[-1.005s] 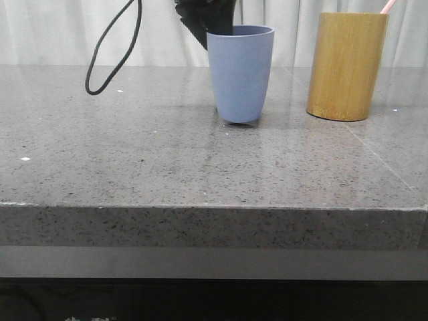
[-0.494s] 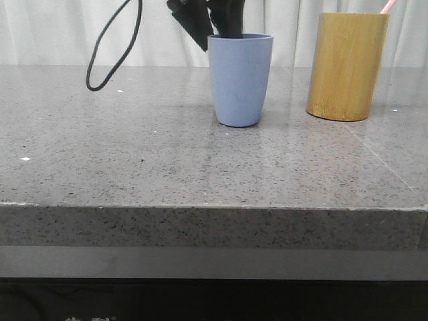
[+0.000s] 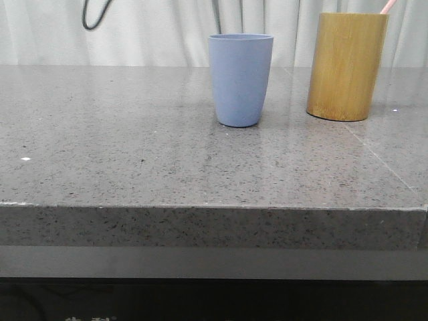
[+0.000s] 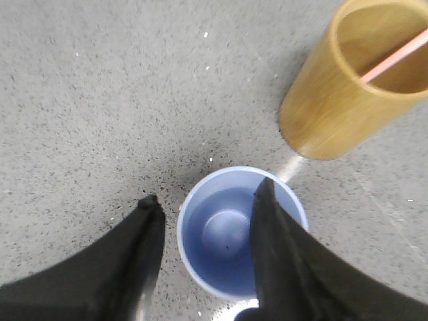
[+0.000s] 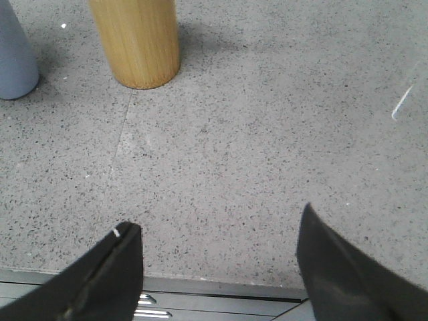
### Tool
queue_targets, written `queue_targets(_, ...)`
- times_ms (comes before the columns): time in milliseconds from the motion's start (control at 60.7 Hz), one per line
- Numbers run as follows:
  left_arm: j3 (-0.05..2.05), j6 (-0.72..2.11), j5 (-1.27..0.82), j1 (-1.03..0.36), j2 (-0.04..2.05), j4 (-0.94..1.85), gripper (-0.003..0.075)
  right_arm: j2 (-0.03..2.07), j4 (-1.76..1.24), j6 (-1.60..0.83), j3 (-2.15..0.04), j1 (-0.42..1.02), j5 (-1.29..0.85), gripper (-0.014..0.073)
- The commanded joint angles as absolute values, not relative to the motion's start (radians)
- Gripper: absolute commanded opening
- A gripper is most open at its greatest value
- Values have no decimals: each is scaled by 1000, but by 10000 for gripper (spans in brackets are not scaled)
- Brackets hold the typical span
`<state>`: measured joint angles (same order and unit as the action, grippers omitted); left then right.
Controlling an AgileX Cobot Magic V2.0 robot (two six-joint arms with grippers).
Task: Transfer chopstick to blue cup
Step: 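Open the left gripper and lift it away from the cup, then reach the right gripper into the bamboo holder and grasp the pink stick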
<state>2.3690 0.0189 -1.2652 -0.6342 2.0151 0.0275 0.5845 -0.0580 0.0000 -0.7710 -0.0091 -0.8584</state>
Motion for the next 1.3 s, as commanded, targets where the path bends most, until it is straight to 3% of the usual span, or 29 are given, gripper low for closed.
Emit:
queue_targets(0,2371,11,-1254,-640,1884,49,313,594,-50,0,-804,-7,-798,510)
queue_targets(280,2187,9,-1244,-640,1644,85,313,594,-50,0,-804,-7,-803,510)
queue_targets(873,1135,9,-781,-640,944,108,313,594,-50,0,-804,-7,-797,510)
queue_targets(1104,918,9,-652,-640,756,108,313,594,-49,0,-804,-7,-778,510)
queue_targets(1285,866,9,-624,-640,707,108,313,621,-41,75,-815,-26,-646,510)
